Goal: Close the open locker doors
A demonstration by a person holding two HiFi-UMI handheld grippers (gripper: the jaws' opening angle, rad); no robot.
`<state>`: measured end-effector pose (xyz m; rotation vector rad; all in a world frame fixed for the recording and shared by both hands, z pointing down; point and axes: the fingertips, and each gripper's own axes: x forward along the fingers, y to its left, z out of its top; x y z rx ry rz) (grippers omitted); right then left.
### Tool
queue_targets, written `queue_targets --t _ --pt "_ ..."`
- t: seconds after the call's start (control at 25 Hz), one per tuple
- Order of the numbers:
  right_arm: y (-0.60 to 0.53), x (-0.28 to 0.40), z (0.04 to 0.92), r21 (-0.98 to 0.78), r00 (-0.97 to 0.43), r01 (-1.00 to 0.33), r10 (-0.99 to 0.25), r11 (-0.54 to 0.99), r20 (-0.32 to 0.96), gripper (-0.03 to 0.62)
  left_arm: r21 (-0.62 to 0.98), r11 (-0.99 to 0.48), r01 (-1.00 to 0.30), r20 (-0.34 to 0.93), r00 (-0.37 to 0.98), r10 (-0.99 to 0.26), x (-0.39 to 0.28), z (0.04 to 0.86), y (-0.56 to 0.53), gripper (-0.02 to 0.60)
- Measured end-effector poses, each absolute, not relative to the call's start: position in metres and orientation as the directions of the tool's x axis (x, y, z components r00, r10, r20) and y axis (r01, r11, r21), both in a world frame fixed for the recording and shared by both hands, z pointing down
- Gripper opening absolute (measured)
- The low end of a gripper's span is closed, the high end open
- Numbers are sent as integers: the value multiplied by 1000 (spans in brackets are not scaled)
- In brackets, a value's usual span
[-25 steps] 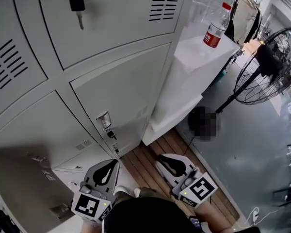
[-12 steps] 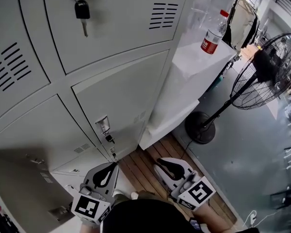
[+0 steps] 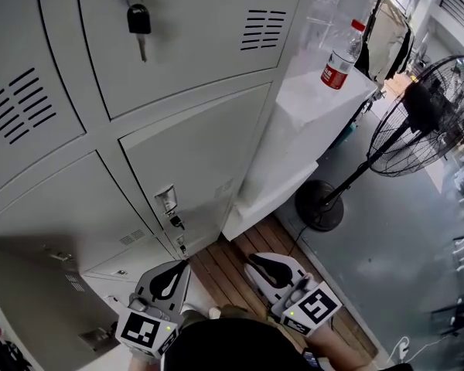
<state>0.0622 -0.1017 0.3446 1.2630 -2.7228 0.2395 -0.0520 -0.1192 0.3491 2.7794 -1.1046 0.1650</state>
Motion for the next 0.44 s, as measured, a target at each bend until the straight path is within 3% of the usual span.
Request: queue_targets --t 0.44 --pt "-95 56 345 -90 -654 -755 -735 650 181 54 89 -706 -702 162 710 -685 -59 349 -109 6"
